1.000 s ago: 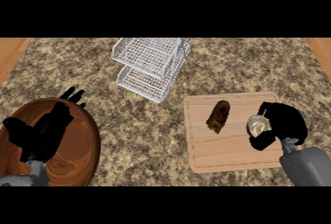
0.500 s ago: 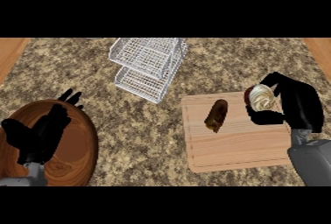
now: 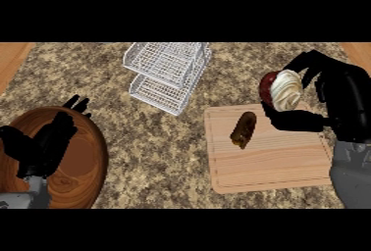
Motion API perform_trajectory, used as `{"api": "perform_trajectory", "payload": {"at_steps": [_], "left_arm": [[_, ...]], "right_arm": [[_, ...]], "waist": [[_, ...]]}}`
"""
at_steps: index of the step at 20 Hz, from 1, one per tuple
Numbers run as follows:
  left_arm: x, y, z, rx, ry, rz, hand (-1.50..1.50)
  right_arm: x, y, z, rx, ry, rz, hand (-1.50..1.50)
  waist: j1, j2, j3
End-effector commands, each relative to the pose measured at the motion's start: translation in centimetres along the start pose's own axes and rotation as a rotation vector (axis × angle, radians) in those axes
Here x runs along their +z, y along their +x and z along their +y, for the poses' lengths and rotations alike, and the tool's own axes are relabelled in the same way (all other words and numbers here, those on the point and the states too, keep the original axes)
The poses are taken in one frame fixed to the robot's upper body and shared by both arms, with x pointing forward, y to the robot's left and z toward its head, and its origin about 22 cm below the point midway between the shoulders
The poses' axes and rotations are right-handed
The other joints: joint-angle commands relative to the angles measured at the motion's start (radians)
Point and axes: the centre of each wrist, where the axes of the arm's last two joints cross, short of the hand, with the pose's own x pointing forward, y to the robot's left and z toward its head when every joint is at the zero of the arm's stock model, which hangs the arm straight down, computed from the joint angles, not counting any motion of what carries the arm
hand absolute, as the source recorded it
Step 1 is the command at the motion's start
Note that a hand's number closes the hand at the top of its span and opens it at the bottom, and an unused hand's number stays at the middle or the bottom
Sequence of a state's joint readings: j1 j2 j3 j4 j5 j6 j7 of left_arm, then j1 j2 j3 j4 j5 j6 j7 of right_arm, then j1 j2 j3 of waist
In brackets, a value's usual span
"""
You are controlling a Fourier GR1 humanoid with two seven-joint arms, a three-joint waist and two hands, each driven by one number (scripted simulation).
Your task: Pick the cupcake from the cutting board and place it in the tiered basket
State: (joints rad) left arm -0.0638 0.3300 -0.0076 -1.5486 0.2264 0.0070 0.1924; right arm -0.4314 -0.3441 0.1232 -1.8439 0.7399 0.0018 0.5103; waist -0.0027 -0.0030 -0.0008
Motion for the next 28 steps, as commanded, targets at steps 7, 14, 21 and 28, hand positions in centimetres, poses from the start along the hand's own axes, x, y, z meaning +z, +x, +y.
{"api": "perform_trajectory", "payload": {"at_steps": [7, 14, 21, 28], "left_arm": [[0.0, 0.7, -1.2, 0.001, -0.033, -0.008, 0.0], [0.8, 0.1, -2.8, -0.003, -0.039, -0.027, 0.0], [-0.7, 0.5, -0.1, -0.006, -0.023, -0.014, 0.0], [-0.5, 1.3, -1.9, 0.018, -0.039, -0.024, 0.0]], "right_arm": [[-4.7, 12.6, 2.2, -0.027, 0.065, -0.076, 1.5], [-8.3, 16.1, 6.4, -0.046, 0.102, -0.016, 1.5], [-10.4, 17.6, 8.7, -0.032, 0.139, 0.025, 1.5], [-11.4, 17.5, 11.4, -0.044, 0.165, 0.092, 1.5]], "waist": [[0.026, 0.005, 0.0], [0.031, 0.007, 0.0], [0.023, 0.007, 0.0], [0.027, 0.006, 0.0]]}}
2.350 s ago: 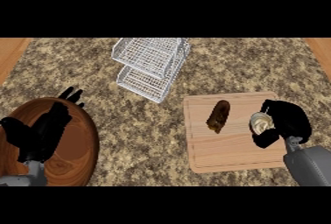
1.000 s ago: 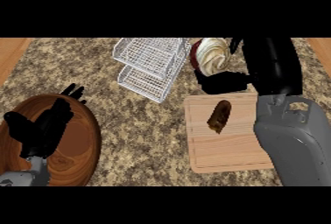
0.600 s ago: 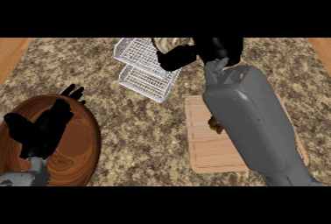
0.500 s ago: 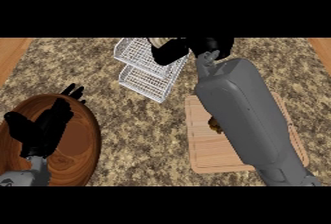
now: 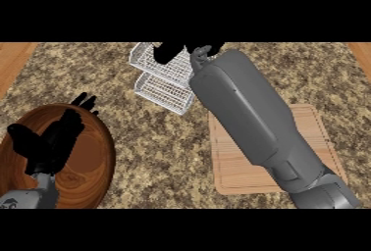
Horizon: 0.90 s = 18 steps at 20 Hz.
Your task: Pick the cupcake from the cutting board and place it in the tiered basket
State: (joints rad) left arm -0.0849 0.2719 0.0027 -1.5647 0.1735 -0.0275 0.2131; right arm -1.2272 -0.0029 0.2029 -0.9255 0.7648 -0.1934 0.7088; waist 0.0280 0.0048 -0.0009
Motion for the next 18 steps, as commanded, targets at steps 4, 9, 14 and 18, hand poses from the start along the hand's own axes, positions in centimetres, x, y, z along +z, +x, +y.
{"api": "perform_trajectory", "payload": {"at_steps": [4, 9, 14, 18], "left_arm": [[-0.5, 0.1, 0.8, -0.001, 0.006, -0.011, 0.0], [-0.5, 0.9, -2.5, -0.001, -0.021, -0.015, 0.0], [0.5, 0.3, 0.2, -0.008, -0.031, -0.013, 0.0], [0.4, 0.5, -1.5, -0.009, -0.034, -0.012, 0.0]], "right_arm": [[-2.3, -0.9, 1.6, 0.042, 0.0, -0.009, 1.5], [-2.8, -2.4, 3.7, 0.056, -0.055, 0.031, 1.5], [-3.0, -2.8, 4.3, 0.078, -0.147, 0.014, 1.5], [-3.2, -4.1, 4.6, -0.052, -0.229, 0.02, 1.5]], "waist": [[-0.002, 0.003, 0.0], [0.019, 0.008, 0.0], [0.029, 0.007, 0.0], [0.035, 0.011, 0.0]]}}
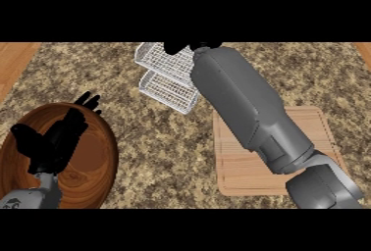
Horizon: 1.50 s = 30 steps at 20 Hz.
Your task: Pick the cupcake from the cutting board and place it in the tiered basket
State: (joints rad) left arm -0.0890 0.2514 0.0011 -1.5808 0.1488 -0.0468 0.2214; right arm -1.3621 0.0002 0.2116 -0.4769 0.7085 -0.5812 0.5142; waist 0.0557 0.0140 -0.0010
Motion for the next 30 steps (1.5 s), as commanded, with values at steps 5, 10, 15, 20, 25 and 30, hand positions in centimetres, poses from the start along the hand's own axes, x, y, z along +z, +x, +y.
{"api": "perform_trajectory", "payload": {"at_steps": [5, 10, 15, 20, 25, 30], "left_arm": [[-1.1, -0.1, 1.2, -0.016, 0.016, 0.004, 0.0], [-0.8, -0.6, -0.6, 0.0, -0.02, 0.0, 0.0], [-1.2, 0.7, 0.9, -0.005, 0.004, 0.01, 0.0], [-0.5, 0.1, -0.6, 0.006, 0.012, -0.002, 0.0], [0.6, -0.6, 0.3, -0.016, 0.042, 0.019, 0.0], [0.3, 0.5, 1.6, 0.006, 0.046, 0.013, 0.0]], "right_arm": [[-0.9, -0.2, 0.1, -0.004, -0.008, -0.036, -1.5], [-0.9, 0.1, 0.0, -0.106, -0.082, 0.007, -1.5], [-1.8, 0.6, -1.4, -0.328, -0.12, 0.057, -1.5], [-2.4, 0.3, -2.9, -0.53, -0.176, 0.11, -1.5], [-3.9, -0.9, -5.8, -0.692, -0.296, 0.159, -1.5], [-5.3, -4.1, -8.5, -0.701, -0.419, 0.188, -1.5]], "waist": [[-0.008, 0.001, 0.0], [0.029, 0.008, -0.001], [0.002, 0.005, 0.001], [-0.009, -0.001, 0.002], [-0.024, -0.007, 0.002], [-0.047, -0.014, 0.001]]}}
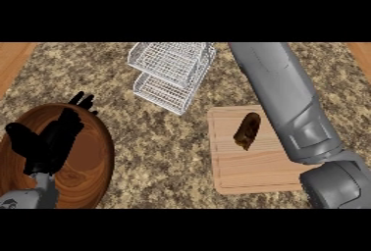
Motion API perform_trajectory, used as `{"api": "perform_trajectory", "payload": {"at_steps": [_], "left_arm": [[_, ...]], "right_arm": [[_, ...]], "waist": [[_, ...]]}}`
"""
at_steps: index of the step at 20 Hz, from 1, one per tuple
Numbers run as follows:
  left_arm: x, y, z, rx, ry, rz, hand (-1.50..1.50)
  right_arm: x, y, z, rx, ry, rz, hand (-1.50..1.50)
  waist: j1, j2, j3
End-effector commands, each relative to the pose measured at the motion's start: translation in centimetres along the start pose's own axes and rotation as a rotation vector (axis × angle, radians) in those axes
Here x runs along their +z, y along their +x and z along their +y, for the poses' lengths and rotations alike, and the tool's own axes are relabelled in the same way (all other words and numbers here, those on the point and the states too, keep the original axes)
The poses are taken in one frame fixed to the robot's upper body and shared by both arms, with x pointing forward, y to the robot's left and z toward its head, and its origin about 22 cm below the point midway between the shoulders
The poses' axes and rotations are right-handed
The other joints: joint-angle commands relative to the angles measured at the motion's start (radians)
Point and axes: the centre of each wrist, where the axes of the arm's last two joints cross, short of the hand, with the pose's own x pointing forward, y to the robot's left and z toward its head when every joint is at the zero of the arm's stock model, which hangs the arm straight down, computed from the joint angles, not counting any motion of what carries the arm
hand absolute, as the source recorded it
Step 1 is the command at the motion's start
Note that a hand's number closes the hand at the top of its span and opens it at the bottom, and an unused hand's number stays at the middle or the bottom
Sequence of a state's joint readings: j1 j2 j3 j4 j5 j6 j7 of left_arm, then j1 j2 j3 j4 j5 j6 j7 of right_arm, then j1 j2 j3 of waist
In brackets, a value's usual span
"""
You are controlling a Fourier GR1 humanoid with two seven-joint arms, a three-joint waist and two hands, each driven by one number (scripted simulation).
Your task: Pick the cupcake from the cutting board and place it in the tiered basket
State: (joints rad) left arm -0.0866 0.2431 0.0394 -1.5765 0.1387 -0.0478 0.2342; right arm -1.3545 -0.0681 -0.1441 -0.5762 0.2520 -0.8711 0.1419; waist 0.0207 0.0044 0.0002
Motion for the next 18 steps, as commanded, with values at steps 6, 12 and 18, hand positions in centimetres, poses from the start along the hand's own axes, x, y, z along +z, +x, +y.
{"api": "perform_trajectory", "payload": {"at_steps": [6, 12, 18], "left_arm": [[1.4, -0.7, 0.1, 0.016, 0.046, 0.017, 0.0], [0.7, 0.2, 1.6, 0.012, 0.05, 0.016, 0.0], [2.3, -1.2, -0.4, 0.012, 0.017, 0.019, 0.0]], "right_arm": [[-3.6, -2.6, -8.1, -0.06, -0.154, 0.015, -1.5], [-5.3, -1.6, -16.3, -0.015, -0.151, -0.027, -1.5], [-3.0, -4.4, -23.1, 0.022, -0.138, -0.012, -1.5]], "waist": [[-0.042, -0.016, 0.0], [-0.051, -0.017, 0.0], [-0.041, -0.013, 0.0]]}}
